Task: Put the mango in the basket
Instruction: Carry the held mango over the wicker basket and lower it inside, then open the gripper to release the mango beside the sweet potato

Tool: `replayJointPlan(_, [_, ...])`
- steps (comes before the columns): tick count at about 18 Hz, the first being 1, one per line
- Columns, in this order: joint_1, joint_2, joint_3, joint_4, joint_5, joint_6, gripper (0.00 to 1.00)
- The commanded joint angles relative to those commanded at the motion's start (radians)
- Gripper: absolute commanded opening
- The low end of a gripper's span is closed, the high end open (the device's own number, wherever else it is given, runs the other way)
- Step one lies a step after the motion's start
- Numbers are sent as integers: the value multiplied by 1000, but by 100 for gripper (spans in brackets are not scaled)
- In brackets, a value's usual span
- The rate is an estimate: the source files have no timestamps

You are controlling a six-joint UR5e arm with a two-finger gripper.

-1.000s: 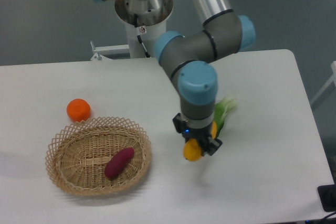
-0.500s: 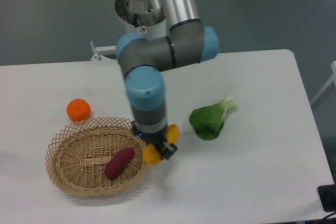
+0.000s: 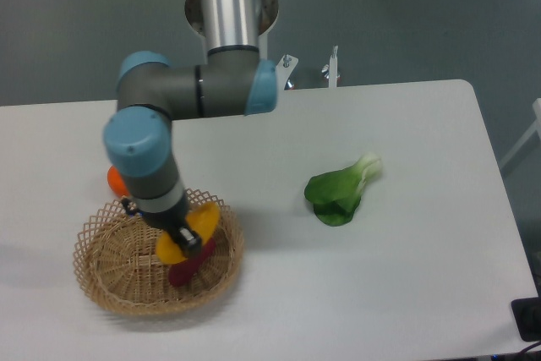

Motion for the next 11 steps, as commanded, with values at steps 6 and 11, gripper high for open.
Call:
replayJointPlan(6, [-43,-46,3,44,-2,-40,53])
replayJointPlan(11, [-51,-52,3,58,-2,-80,74])
